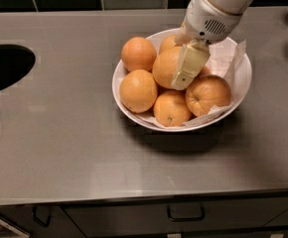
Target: Pick orange from white bowl
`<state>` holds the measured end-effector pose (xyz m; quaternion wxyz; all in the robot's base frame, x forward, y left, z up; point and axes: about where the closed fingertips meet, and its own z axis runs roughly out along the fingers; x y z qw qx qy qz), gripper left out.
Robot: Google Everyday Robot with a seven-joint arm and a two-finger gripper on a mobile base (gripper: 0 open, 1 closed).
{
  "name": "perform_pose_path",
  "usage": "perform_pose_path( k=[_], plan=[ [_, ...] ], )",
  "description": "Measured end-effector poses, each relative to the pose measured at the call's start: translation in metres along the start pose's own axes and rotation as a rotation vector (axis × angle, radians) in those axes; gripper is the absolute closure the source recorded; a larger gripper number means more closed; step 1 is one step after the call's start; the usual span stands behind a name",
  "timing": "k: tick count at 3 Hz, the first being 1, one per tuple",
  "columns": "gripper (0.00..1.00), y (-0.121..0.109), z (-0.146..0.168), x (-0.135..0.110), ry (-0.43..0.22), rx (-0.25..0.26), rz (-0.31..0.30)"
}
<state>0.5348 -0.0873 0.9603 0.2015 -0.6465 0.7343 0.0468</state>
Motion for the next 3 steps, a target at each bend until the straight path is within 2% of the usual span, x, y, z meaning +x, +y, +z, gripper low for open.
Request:
perform_pose_path(
  k=[2,3],
  plan=[
    [0.29,0.008,0.000,-0.007,-0.003,0.006,-0.007],
    [0.28,0.015,-0.011,-0.012,0.008,0.036,-0.017]
  ],
)
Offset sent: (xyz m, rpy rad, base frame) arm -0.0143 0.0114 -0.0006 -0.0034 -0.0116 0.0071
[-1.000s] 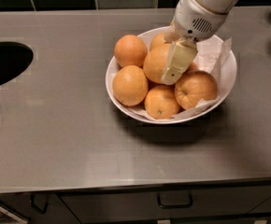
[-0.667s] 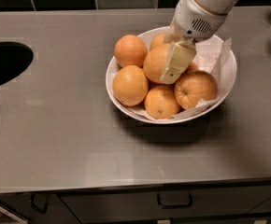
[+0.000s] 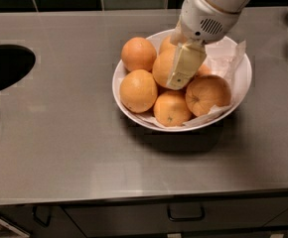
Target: Pick orange from white bowl
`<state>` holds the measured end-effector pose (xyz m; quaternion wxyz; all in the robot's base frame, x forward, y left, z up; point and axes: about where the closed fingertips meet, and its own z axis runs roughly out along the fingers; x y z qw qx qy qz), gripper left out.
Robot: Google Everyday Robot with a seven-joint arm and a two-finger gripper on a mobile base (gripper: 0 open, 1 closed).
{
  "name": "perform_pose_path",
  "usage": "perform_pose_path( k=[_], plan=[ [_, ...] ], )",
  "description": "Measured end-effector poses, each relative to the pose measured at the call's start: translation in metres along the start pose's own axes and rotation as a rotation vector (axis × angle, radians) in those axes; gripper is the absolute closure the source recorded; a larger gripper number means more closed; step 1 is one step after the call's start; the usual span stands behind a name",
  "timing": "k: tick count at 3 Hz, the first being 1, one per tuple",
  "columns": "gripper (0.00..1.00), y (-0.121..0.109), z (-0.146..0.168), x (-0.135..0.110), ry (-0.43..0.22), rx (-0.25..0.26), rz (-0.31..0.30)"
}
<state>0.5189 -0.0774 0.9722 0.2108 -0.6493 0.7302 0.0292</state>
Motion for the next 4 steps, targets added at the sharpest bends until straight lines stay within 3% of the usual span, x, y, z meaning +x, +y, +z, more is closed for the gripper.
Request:
perform_pose_path(
  k=[2,4],
  plan=[
    [0.37,0.002,0.000,0.000,0.014,0.009,0.003],
    [0.38,-0.002,0.009,0.007,0.027,-0.003,0.019]
  ],
)
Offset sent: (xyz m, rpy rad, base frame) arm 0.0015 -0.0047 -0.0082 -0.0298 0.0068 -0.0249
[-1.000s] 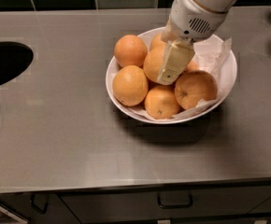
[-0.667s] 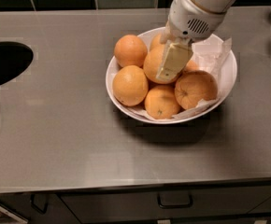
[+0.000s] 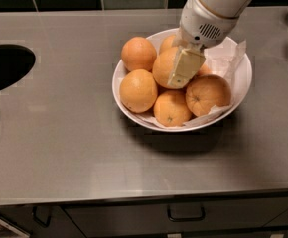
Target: Pick orange from white bowl
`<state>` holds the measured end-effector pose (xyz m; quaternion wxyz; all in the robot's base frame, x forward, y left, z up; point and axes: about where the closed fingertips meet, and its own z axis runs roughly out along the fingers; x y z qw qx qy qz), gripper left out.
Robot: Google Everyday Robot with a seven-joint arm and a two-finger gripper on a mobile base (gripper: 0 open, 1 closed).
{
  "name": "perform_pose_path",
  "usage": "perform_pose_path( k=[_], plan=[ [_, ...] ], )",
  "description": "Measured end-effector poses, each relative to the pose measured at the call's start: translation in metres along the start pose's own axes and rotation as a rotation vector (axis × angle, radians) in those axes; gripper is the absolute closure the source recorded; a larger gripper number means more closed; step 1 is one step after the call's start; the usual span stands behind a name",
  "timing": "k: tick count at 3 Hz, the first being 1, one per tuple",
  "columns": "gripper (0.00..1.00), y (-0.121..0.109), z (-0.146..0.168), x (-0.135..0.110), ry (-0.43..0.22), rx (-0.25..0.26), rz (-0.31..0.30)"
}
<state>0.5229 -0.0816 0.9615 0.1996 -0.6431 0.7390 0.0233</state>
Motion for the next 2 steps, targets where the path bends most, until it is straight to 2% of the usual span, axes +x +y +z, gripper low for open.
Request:
perform_pose_path(
  k=[2],
  plan=[
    [0.38,-0.008,0.017,0.009,0.007,-0.025,0.017]
  ],
)
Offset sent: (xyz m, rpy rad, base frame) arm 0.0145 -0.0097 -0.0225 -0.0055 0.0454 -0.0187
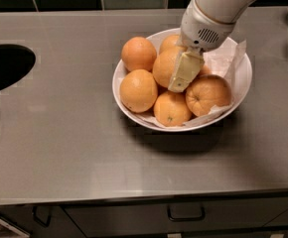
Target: Pick orange from white bowl
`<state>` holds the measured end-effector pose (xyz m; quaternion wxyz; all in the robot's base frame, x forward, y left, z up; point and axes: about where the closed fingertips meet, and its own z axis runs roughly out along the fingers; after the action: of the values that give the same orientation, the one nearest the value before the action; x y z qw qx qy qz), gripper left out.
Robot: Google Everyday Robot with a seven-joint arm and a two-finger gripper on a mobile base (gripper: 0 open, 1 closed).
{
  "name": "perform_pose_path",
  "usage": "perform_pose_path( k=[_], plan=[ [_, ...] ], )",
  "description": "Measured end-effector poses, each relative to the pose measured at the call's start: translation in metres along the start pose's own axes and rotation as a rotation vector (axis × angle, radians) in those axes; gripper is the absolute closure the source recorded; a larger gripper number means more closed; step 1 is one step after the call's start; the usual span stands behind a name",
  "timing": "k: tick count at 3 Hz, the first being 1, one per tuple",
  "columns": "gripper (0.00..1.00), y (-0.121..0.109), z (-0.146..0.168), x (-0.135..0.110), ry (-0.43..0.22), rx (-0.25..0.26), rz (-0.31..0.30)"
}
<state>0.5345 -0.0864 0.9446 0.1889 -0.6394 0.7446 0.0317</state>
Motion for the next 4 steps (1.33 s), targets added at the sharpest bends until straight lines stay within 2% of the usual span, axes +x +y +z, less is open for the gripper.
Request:
perform_pose_path(
  k=[1,4],
  plan=[
    [0.38,-0.0036,0.0035,-0.0013,-0.007,-0.004,-0.005],
    [1.00,-0.0044,0.0030,-0.0025,-0.010,-0.006,-0.008]
  ],
)
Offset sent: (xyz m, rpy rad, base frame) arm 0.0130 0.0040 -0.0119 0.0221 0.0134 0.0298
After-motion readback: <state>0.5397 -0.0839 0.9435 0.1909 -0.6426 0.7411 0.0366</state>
